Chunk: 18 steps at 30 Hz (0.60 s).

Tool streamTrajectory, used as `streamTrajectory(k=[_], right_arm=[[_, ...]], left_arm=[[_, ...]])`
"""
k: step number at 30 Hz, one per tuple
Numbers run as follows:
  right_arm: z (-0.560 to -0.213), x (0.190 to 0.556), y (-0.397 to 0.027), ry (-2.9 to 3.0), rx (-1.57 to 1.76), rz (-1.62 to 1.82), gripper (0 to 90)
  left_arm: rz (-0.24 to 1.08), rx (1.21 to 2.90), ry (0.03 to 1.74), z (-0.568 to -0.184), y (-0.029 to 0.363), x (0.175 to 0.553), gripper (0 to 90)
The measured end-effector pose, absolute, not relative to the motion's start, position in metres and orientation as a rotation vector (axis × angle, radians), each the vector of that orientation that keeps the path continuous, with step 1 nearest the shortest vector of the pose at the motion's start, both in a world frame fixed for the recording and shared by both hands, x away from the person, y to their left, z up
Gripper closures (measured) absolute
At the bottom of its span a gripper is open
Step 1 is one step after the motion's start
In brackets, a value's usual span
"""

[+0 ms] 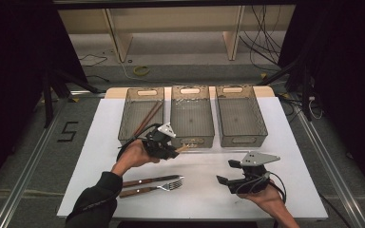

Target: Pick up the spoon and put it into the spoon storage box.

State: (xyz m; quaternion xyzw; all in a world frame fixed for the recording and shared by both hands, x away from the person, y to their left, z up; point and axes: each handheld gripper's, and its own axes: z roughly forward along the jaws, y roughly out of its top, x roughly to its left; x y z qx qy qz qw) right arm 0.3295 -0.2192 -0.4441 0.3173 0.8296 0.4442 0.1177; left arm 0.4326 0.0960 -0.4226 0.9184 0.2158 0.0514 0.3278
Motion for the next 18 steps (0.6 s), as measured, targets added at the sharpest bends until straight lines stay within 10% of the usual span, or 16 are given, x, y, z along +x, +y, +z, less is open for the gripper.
streamTrajectory(k=[18], right_arm=[[-0.444,0.33,-0.219,2.424,0.927,1.305,27.0]], left_arm=[[0.175,2.291,0.632,-0.397,0.092,0.441,74.7]])
